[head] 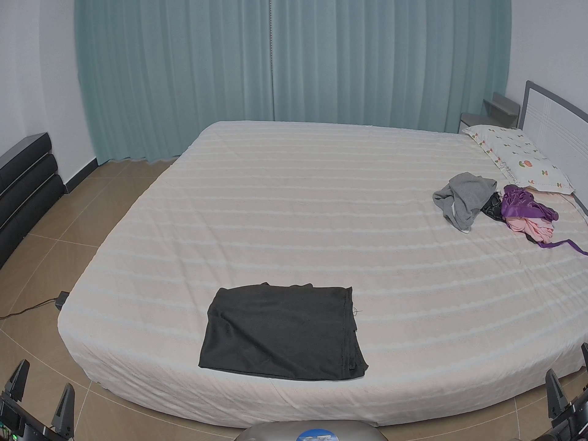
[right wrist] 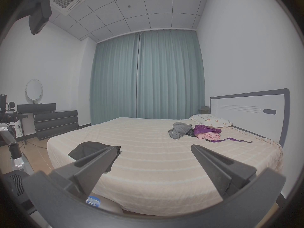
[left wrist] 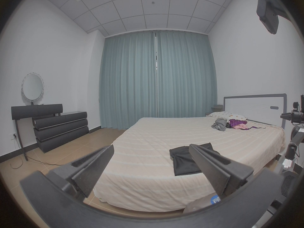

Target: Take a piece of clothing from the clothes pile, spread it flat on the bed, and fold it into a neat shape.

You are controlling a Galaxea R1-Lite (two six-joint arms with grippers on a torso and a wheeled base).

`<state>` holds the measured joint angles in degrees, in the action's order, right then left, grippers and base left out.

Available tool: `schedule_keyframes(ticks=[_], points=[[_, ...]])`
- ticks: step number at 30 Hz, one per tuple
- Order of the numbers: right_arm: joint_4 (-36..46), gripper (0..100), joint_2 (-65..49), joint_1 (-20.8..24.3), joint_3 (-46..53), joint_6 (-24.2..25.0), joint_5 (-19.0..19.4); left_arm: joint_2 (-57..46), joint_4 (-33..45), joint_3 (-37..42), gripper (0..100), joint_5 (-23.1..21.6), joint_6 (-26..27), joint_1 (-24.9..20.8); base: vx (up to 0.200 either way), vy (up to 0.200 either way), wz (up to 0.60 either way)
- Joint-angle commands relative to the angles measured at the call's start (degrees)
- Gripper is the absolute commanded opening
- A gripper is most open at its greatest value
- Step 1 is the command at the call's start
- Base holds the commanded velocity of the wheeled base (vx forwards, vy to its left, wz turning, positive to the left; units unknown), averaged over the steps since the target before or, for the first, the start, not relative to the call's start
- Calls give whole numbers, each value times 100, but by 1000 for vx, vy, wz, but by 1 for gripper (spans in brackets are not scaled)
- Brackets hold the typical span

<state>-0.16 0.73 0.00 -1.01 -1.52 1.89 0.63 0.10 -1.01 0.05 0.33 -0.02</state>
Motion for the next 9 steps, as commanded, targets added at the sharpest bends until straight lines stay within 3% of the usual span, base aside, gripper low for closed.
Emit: schedule_keyframes(ticks=[1,9], points=[[-2,100,-73,0,101,-6,4,-46,-1,101,100,4,2,2,0,0,0],[7,100,-64,0,101,-6,-4,-46,-1,101,100,4,2,2,0,0,0]])
